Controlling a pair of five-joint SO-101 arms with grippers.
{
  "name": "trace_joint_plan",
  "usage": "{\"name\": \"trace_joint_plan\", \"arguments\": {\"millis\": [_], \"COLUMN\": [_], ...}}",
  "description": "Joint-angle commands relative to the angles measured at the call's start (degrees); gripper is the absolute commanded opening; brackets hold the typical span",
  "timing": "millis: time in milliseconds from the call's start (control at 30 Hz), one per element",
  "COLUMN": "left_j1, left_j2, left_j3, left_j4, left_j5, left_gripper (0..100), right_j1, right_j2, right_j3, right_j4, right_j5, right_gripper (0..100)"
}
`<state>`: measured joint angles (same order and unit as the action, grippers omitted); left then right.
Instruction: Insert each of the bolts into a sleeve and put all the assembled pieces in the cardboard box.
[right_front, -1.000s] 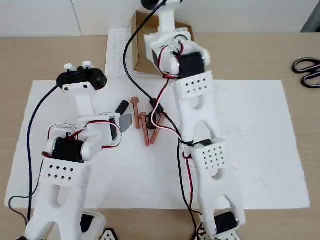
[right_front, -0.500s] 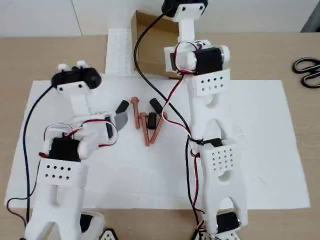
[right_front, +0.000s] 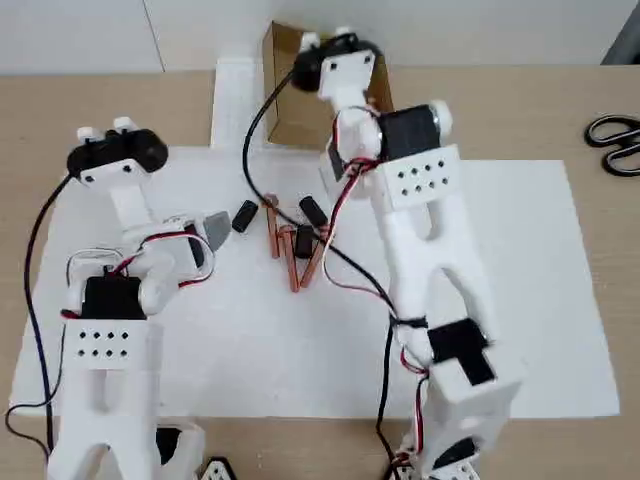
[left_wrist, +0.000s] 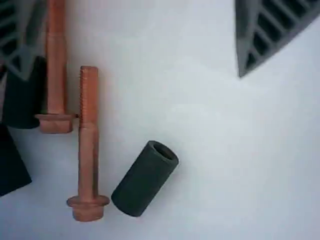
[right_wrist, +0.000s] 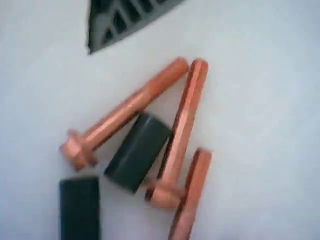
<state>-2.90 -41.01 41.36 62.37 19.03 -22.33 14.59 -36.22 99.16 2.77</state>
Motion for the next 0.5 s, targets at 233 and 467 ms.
{"name": "trace_joint_plan", "arguments": {"millis": [233, 467], "left_j1": [3.3, 3.2], "left_j2": [10.9, 11.9], "left_j3": [-3.6, -5.5], "left_j4": [-0.6, 1.3], "left_j5": [-1.7, -1.7], "left_gripper": [26, 26], "right_j1": [-1.2, -1.5], "right_j2": [-0.4, 1.2], "right_j3": [5.8, 6.0], "right_j4": [-1.0, -0.2], "right_j5": [-5.6, -5.8], "right_gripper": [16.2, 16.2]}}
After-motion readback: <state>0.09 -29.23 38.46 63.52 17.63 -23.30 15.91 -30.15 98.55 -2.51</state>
